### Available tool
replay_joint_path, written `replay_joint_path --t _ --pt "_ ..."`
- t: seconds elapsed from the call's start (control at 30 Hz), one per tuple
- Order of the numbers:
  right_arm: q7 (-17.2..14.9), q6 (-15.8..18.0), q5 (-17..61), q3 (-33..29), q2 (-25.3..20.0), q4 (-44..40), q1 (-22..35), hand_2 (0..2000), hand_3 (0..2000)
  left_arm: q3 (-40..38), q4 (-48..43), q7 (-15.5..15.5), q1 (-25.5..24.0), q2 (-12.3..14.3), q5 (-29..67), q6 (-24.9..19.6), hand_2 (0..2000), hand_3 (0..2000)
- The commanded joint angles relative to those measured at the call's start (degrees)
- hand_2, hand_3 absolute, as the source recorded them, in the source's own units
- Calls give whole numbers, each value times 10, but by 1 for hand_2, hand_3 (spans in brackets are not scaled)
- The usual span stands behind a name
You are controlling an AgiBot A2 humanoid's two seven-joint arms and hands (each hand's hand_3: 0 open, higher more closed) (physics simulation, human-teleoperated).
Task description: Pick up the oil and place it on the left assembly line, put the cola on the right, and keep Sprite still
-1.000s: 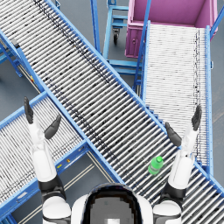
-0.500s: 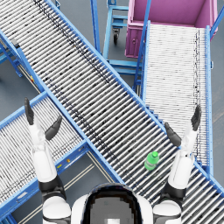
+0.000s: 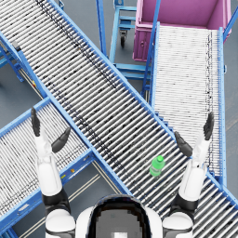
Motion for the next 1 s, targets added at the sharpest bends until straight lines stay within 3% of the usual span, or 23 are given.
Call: replay_joint_path --t 0.03,0.17,0.43,0.63,0.83,1.0 --pt "0 0 0 13 11 -13 22 0 0 -13 -9 0 5 -2 0 0 0 0" --pt "0 0 0 40 9 -13 23 0 0 -10 1 0 1 -1 0 0 0 0" --pt "0 0 0 34 5 -25 20 0 0 -5 1 0 -6 2 0 0 0 0" --pt "0 0 0 24 18 -5 49 0 0 -10 -10 0 -2 0 0 0 0 0" --pt "0 0 0 28 22 -10 63 0 0 -2 -9 0 29 -13 0 0 0 0" --pt "0 0 0 31 21 -12 64 0 0 -3 -13 0 24 -11 0 0 0 0"
